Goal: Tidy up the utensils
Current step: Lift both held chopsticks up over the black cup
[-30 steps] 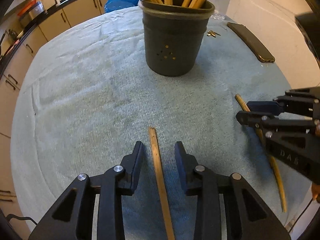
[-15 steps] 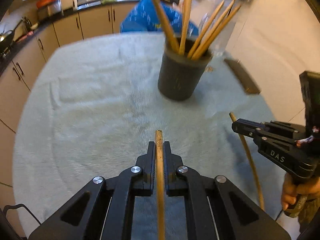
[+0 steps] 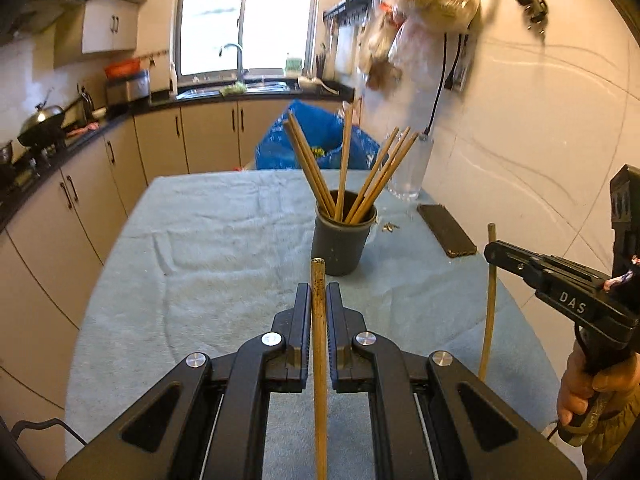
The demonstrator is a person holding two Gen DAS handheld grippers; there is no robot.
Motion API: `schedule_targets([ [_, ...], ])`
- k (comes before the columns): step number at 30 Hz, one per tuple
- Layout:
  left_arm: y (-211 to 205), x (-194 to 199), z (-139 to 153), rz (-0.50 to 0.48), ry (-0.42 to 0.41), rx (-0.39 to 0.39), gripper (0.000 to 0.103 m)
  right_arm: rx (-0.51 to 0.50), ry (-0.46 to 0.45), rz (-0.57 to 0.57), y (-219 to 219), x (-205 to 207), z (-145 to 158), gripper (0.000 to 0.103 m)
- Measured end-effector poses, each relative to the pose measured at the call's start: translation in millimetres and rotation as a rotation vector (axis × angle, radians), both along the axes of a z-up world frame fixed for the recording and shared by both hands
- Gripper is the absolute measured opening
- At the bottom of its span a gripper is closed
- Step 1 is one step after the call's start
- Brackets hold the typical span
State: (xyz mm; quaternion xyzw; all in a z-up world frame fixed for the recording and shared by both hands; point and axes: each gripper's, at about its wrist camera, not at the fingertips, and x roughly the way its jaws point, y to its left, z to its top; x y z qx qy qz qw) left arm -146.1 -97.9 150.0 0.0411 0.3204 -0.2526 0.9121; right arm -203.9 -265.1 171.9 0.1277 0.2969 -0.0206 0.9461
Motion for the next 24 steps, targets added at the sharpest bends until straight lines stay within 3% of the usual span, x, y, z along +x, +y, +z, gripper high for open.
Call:
schedule_targets([
  [12,24,-41,40,0.012,-0.098,-0.104,0.007,-0.016,-0.114,-0.002,17,-37,22,0.007],
  [18,30,-37,62,0.016,-0.117,-0.169,0.007,-0.035,-0.157,-0.015,16,-39,35,0.007],
  [24,24,-20,80,0.021,-0.140,-0.185,0.007,-0.021,-0.188,-0.032,10,-21,48,0.007],
])
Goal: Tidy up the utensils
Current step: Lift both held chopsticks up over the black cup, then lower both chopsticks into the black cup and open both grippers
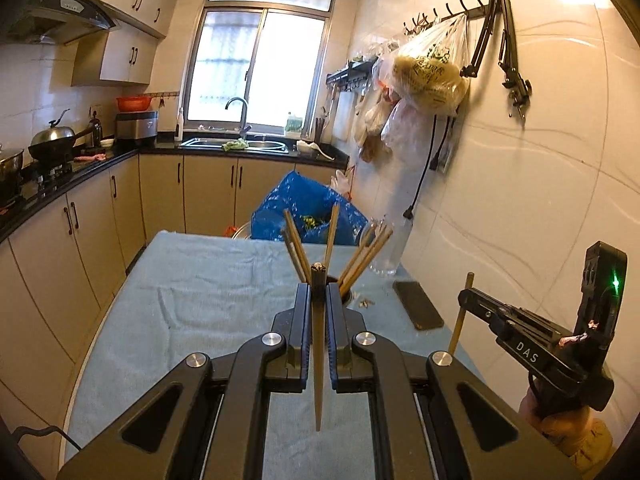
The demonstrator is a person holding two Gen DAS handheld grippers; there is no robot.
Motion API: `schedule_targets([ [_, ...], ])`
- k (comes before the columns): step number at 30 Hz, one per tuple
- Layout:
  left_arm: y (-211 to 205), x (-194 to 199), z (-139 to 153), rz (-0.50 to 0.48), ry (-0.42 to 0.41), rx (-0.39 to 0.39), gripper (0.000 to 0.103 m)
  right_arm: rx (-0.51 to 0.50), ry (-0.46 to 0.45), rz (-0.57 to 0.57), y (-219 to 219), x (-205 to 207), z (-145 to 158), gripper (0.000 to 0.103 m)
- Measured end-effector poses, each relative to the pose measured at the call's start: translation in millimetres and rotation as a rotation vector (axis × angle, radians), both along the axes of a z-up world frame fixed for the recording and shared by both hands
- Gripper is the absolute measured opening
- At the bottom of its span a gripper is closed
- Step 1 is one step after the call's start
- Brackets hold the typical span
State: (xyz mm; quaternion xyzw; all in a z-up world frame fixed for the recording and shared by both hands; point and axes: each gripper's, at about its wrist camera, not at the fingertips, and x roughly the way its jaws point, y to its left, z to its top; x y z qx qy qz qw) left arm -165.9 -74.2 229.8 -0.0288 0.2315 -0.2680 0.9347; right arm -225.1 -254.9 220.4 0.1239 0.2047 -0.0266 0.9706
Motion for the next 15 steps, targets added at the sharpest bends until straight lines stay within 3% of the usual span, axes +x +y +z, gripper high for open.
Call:
schedule_targets([
  [8,-21,45,33,0.031,-0.043,-0.032,0.007,0.021,-0.086,-0.041,-12,45,35,0.007],
  [15,-45,108,51,0.064,-0.023,-0.123,0.007,-0.015,-0.185,-0.115,-18,101,65,0.007],
])
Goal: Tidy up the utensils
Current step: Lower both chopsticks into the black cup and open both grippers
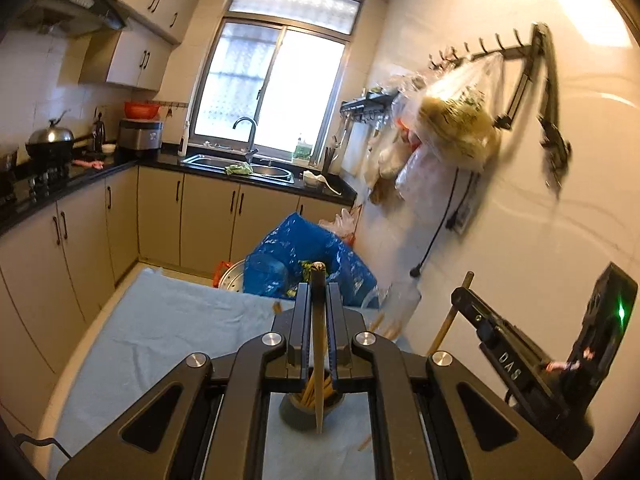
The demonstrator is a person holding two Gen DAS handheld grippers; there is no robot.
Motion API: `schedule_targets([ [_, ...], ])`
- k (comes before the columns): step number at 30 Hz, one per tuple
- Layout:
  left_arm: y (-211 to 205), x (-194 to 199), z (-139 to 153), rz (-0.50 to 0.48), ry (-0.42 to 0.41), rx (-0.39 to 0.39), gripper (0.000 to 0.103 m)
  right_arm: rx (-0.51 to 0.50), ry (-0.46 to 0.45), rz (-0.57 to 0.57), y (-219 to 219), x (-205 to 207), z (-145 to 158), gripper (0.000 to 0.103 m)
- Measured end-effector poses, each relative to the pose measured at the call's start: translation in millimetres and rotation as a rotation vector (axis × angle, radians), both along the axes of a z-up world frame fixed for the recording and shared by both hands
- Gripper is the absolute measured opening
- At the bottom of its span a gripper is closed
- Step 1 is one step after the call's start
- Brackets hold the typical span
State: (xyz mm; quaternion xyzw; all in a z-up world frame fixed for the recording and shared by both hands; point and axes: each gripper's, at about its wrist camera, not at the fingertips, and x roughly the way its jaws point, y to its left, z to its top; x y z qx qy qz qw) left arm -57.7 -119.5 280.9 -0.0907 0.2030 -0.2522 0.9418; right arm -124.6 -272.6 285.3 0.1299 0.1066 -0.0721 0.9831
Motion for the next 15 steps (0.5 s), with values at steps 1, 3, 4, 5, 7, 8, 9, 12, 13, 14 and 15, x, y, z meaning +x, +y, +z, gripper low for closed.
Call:
schedule_targets([
  [1,-6,7,0,0.010,-0.007,-0.001,0.007,-0.008,-0.013,-0.012,0,8,2,0.007],
  [3,-16,20,-1,0.033,-0.025,0.010,0.006,-0.013,-0.028,-0.031,-3,20,4,0.007],
  [4,-22,26,-1,0.038,-0.028,0.016,0.007,-0.012,-0.035,-0.037,-4,28,4,0.007],
  [5,-29,34,-3,0.041,-0.027,0.025,0.006,-0.009,-0.036,-0.042,-6,34,3,0.007],
  [7,-39,48,-7,0.042,-0.018,0.039,0.006,-0.001,-0.039,-0.058,-8,47,-2,0.007],
  [8,-43,55,-11,0.041,-0.013,0.042,0.006,0.002,-0.037,-0.063,-10,51,-4,0.007],
  [9,-46,60,-15,0.040,-0.007,0.045,0.006,0.008,-0.033,-0.068,-12,58,-9,0.007],
  [12,-58,78,-33,0.029,0.043,0.066,0.007,0.030,0.001,-0.082,-18,75,-25,0.007],
  [13,-61,82,-37,0.030,0.056,0.075,0.007,0.035,0.013,-0.082,-20,78,-31,0.007],
  [14,-64,85,-43,0.029,0.070,0.088,0.007,0.039,0.028,-0.081,-21,80,-37,0.007],
  [15,-65,87,-50,0.029,0.084,0.099,0.007,0.038,0.042,-0.080,-22,82,-43,0.007],
])
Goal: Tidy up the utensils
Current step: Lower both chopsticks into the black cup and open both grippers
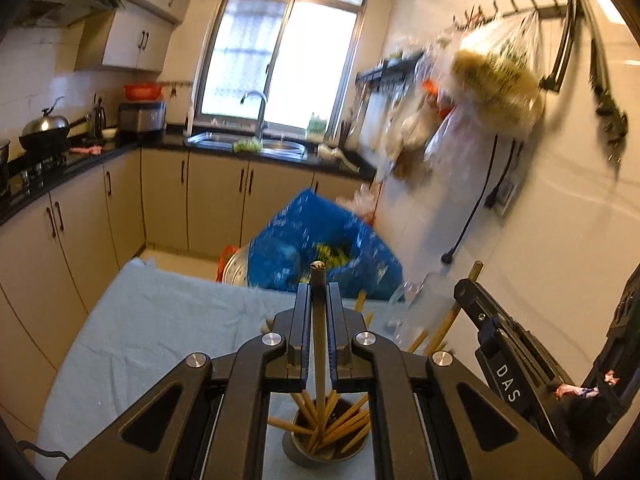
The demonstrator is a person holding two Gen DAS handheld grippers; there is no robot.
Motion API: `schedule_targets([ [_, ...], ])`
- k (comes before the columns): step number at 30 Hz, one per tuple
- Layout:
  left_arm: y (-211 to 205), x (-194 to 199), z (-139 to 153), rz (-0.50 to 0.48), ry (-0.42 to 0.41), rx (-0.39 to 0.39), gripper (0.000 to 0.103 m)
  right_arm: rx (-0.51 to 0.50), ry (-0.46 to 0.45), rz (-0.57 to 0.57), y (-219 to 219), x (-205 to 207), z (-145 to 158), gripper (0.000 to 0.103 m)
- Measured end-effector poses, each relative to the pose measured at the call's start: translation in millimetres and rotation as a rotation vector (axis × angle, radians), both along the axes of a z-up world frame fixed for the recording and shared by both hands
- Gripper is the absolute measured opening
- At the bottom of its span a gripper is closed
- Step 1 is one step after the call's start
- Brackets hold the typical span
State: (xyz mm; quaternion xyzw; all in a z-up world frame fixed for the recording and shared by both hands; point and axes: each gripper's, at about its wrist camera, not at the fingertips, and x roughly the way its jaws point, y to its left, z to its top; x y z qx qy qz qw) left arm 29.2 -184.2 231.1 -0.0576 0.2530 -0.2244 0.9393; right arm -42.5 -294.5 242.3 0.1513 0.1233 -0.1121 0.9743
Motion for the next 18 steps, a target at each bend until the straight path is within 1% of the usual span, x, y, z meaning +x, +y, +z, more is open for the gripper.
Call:
schedule_targets([
  [4,2,4,-9,-0.006,0.048,-0.004,0.007,0.011,0.037,0.004,-3,1,-16,0.008],
  [7,6,0,-10,-0.004,0.063,-0.006,0.007,0.031,0.057,0.013,-6,1,-23,0.008],
  [10,12,-12,-6,-0.014,0.049,-0.004,0.007,0.049,0.063,0.016,-8,-3,-26,0.010],
  [12,14,-22,0,-0.023,0.036,-0.004,0.007,0.056,0.063,0.016,-8,-6,-25,0.020],
  [13,15,-26,2,-0.027,0.030,-0.006,0.007,0.060,0.059,0.016,-9,-9,-24,0.022],
  [18,23,-51,15,-0.045,0.005,-0.015,0.009,0.056,0.041,0.015,-8,-26,-12,0.025],
])
